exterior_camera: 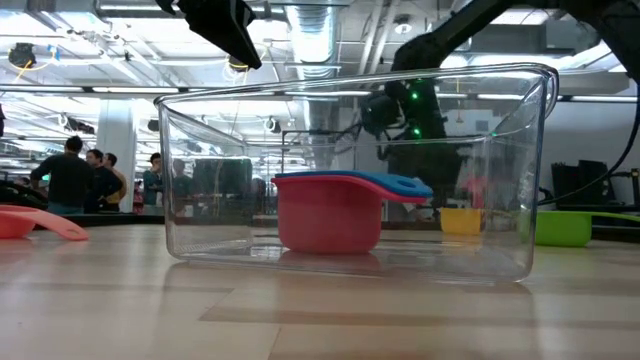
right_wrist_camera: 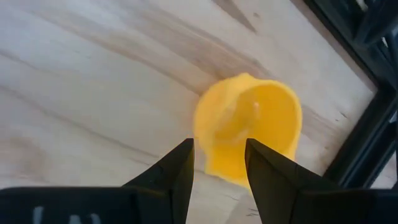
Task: Nest measuring cups in basket
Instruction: Stack the yellow measuring cup on top of the light blue measuring cup into the transparent bin
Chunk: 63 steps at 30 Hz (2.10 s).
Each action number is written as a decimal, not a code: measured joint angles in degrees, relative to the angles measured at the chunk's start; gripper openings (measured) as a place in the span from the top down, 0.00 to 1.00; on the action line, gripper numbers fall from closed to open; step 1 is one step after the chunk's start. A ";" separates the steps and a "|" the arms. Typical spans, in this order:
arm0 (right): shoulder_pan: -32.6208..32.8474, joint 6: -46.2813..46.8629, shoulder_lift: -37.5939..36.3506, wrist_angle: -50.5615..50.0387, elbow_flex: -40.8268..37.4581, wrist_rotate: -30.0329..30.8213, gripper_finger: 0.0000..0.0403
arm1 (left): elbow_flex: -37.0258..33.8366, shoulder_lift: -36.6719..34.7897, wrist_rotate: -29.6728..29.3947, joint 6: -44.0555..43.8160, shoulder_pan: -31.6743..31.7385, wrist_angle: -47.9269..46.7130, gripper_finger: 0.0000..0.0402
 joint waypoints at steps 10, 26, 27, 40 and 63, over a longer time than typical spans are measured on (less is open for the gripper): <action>2.35 2.17 -0.02 0.51 4.43 1.97 0.59 | 0.00 0.00 0.00 0.13 0.00 -0.09 0.79; 0.39 8.21 0.04 4.36 -4.16 0.28 0.61 | 0.00 0.00 0.43 0.74 0.00 -0.13 0.79; 0.15 8.34 0.04 4.40 -4.46 0.43 0.61 | 0.00 0.00 1.02 0.80 0.00 -0.13 0.79; -2.37 5.78 0.04 10.15 -7.81 -5.63 0.70 | 0.00 0.00 2.05 0.78 -0.02 -0.11 0.79; 10.81 -1.57 0.00 -8.80 29.11 -13.79 0.98 | 0.02 -0.12 -7.42 -1.59 -0.01 -6.23 0.79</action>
